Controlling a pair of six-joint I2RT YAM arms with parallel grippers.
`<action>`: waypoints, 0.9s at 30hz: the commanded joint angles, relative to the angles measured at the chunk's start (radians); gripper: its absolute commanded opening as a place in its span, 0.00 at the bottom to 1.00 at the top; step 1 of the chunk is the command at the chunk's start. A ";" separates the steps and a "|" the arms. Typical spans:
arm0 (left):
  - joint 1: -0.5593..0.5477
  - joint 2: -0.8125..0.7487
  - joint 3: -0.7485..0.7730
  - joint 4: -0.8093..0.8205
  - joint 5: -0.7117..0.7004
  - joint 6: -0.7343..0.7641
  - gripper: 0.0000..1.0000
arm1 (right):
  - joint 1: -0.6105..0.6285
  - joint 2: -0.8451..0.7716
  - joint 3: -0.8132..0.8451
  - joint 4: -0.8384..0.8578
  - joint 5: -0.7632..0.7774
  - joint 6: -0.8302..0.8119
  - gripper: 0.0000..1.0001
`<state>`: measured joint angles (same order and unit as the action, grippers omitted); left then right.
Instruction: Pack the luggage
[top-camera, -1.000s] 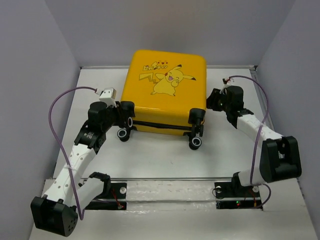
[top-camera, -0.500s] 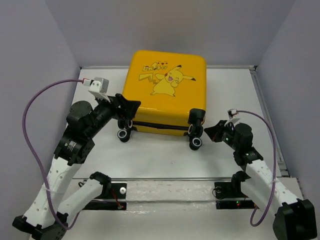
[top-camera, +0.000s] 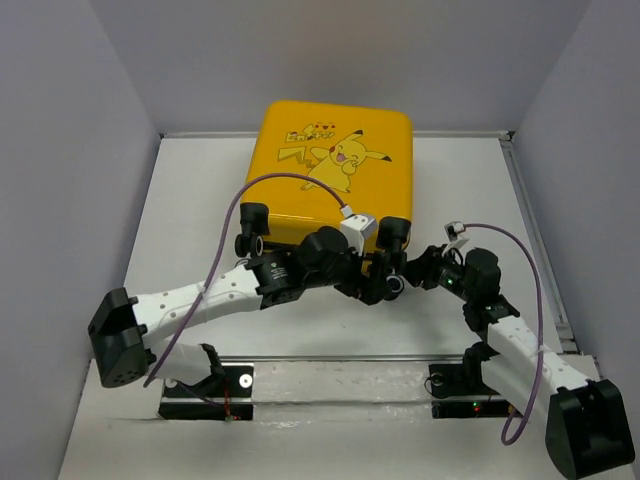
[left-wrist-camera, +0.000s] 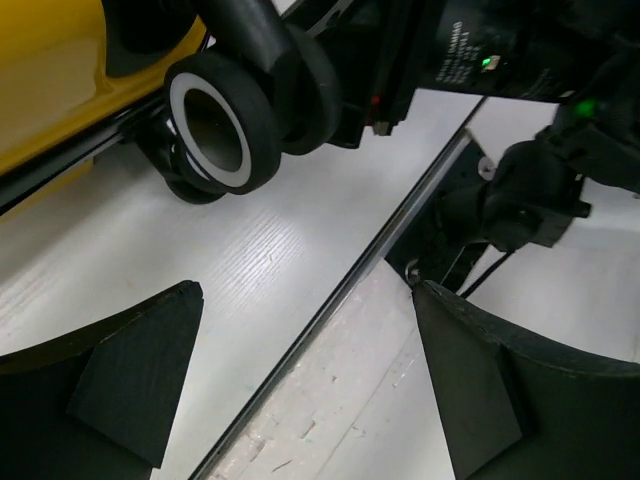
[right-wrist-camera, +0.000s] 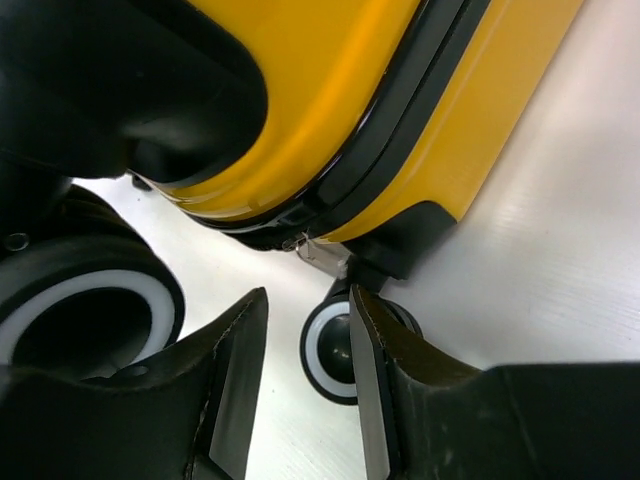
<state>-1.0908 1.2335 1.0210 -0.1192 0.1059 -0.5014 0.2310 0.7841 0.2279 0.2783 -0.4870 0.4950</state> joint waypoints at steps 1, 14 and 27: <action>-0.004 0.075 0.089 0.150 0.017 -0.028 0.99 | 0.010 0.070 -0.009 0.163 -0.029 -0.022 0.45; -0.003 0.342 0.274 0.138 0.032 0.034 0.99 | 0.010 0.343 -0.016 0.554 -0.018 -0.099 0.45; -0.003 0.325 0.246 0.177 -0.006 0.015 0.96 | 0.019 0.287 -0.061 0.654 0.028 -0.139 0.43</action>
<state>-1.0893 1.5963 1.2465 -0.0257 0.1112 -0.4847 0.2440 1.0889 0.1654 0.7448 -0.4808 0.3847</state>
